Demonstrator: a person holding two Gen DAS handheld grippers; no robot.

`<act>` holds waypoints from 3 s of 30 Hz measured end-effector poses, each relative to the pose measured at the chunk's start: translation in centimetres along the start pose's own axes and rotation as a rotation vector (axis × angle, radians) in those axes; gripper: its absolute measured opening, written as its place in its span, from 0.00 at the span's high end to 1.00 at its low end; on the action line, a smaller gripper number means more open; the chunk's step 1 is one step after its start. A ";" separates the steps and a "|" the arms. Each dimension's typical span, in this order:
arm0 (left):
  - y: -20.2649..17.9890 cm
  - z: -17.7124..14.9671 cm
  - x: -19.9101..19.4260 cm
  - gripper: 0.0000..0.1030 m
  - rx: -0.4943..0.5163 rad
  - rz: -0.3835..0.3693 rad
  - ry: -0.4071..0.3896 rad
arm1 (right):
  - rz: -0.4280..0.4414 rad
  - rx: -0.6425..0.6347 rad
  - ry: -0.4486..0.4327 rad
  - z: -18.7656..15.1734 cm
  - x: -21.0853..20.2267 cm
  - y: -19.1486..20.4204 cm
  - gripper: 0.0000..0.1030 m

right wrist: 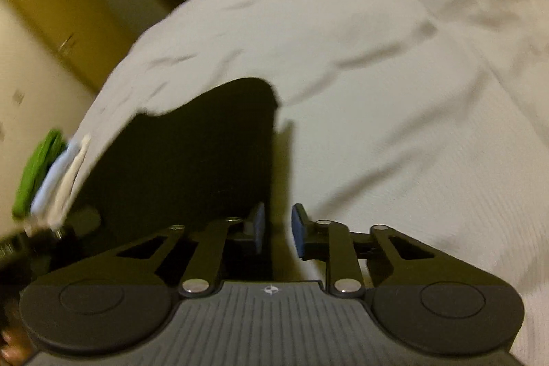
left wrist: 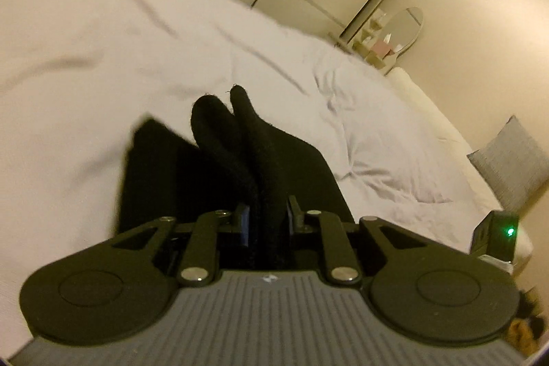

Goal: Fold clothes

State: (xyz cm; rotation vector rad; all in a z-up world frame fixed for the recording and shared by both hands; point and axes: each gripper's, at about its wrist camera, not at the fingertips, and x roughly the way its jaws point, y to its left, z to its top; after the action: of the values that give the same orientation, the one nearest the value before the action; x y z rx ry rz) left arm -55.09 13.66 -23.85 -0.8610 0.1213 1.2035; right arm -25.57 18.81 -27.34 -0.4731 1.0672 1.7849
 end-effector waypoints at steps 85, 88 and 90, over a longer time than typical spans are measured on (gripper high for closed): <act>-6.4 -8.6 -4.9 0.80 0.157 0.569 0.112 | 0.054 -0.352 -0.005 -7.0 -6.4 4.9 0.44; -7.6 -8.8 -5.4 0.73 0.158 0.609 0.132 | 0.024 -0.340 0.013 -6.6 -7.5 5.2 0.17; -8.2 -9.1 -5.7 0.70 0.158 0.616 0.145 | 0.006 -0.325 0.026 -6.7 -8.0 5.3 0.13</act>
State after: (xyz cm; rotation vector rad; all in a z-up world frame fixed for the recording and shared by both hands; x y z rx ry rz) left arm -47.12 2.76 -22.96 -0.7939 0.6275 1.6742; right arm -27.43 8.18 -22.87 -0.6913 0.7972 1.9708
